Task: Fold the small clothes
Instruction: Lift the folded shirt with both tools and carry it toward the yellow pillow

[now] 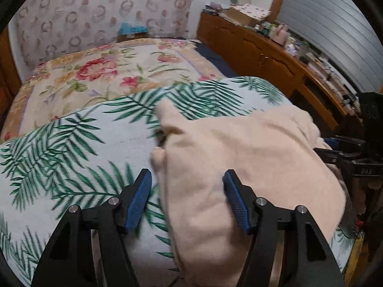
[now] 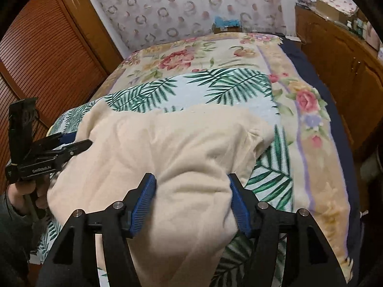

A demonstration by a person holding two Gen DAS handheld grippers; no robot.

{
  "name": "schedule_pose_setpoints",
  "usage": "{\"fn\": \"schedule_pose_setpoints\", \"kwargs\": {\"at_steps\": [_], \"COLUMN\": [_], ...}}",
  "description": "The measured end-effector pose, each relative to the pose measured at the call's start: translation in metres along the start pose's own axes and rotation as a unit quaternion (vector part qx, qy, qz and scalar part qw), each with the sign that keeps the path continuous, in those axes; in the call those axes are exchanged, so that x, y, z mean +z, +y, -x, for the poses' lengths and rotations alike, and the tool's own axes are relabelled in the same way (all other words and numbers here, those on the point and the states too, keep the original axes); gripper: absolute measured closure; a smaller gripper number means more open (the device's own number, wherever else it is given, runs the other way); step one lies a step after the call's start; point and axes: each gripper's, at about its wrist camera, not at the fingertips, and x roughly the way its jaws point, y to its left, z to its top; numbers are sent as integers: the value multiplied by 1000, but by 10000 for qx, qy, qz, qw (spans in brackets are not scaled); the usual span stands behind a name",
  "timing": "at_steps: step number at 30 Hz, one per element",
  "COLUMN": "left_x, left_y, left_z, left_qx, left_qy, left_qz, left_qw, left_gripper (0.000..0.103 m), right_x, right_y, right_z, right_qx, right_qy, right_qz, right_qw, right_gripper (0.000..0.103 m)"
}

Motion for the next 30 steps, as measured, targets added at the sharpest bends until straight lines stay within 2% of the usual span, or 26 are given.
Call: {"fn": "schedule_pose_setpoints", "kwargs": {"at_steps": [1,2,3,6,11,16,19,22,30], "left_x": [-1,0,0,2,-4,-18,-32,-50,-100], "left_y": [-1,-3,-4,-7,1,20,47,78,165], "left_z": [1,1,2,15,78,148,186,212,259], "left_qx": [-142,-246,-280,-450,-824,-777,-578,-204,657], "left_qy": [41,110,119,-4,-584,-1207,-1509,-1703,-2020], "left_qz": [-3,6,0,-18,192,299,491,676,1396], "left_qw": [9999,9996,9995,9990,9947,9892,9856,9829,9672], "left_gripper": [67,79,86,90,91,91,91,91,91], "right_x": [-2,-4,-5,-5,6,29,47,65,119], "right_y": [5,7,9,11,25,69,102,140,273], "right_z": [0,-1,-3,0,29,47,45,32,-42], "right_qx": [78,201,314,357,446,556,736,964,1400], "right_qy": [13,46,83,-24,-664,-1109,-1231,-1267,-1213], "right_qz": [28,81,131,363,640,1130,1430,1745,2728], "right_qw": [10000,9998,9994,9987,9947,9858,9793,9717,9441], "right_gripper": [61,71,80,88,89,90,90,90,90]}}
